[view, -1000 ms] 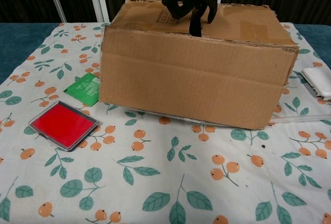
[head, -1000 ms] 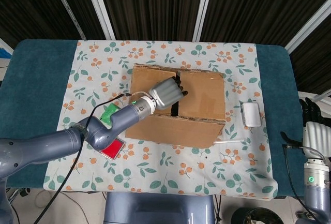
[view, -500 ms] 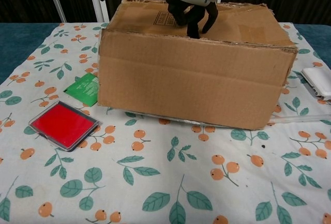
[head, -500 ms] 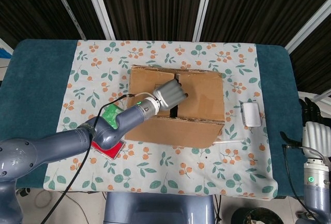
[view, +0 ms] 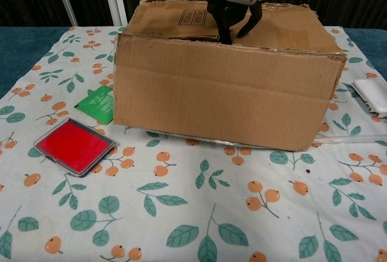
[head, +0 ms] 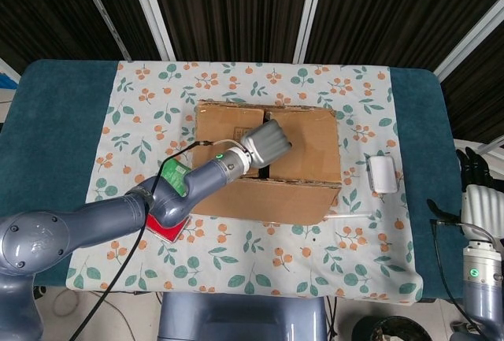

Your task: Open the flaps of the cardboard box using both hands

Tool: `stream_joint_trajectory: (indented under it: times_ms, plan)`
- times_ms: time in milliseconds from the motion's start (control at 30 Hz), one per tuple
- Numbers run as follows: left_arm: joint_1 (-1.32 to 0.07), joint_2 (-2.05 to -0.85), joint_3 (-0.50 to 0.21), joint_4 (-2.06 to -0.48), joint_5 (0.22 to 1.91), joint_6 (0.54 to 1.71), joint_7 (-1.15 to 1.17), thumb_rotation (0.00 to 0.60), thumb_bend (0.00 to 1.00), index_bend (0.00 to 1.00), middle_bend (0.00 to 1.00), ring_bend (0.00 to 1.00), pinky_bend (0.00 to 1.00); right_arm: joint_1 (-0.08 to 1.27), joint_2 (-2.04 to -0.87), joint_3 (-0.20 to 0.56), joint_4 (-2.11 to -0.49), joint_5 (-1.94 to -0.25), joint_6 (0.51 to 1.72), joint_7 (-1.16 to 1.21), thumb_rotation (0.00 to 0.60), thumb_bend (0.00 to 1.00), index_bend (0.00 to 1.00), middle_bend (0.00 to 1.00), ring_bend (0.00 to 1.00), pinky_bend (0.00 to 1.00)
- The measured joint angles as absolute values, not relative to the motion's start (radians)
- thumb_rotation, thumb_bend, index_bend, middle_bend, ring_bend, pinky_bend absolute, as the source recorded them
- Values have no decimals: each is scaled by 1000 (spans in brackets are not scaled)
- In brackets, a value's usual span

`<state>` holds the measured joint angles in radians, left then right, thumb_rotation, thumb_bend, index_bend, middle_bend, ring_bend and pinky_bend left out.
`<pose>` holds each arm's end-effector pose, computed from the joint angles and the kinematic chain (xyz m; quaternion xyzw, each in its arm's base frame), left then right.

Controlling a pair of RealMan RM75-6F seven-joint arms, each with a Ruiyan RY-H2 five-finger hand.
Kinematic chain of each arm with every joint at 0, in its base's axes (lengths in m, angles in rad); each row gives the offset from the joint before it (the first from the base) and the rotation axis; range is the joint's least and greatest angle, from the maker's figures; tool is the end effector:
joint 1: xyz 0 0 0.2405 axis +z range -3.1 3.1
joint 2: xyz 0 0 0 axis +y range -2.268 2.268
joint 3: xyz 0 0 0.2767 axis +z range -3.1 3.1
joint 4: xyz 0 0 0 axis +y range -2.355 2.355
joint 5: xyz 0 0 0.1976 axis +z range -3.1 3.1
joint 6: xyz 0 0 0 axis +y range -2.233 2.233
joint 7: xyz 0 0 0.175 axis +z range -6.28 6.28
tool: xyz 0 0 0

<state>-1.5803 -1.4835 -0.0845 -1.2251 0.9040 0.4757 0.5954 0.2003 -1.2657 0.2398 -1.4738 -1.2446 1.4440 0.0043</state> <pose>0.0938 0.4674 -0.0287 -0.9097 0.0002 -0.2346 0.3426 -0.3379 -0.2833 0.1863 0.4861 -0.3898 0.4359 0.6494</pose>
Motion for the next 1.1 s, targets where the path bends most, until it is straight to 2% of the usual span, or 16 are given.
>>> stream_joint_trajectory:
  times_ms: [233,400,1100]
  plan:
    - [-1603,-1436,-80,-1245,906,464,594,600,1000,436,695,508,509,198,-1267,243,-1471,-1246,1443,7,600,245,0,0,0,229]
    - [-1620,-1362,-70,-1308,898,454,596,600,1000,439,701,554,563,197,-1268,243,-1474,-1253,1443,9,600,245,0,0,0,228]
    - [-1656,-1079,-17,-1543,862,494,633,600,1000,441,702,555,563,195,-1277,239,-1475,-1267,1439,12,600,245,0,0,0,228]
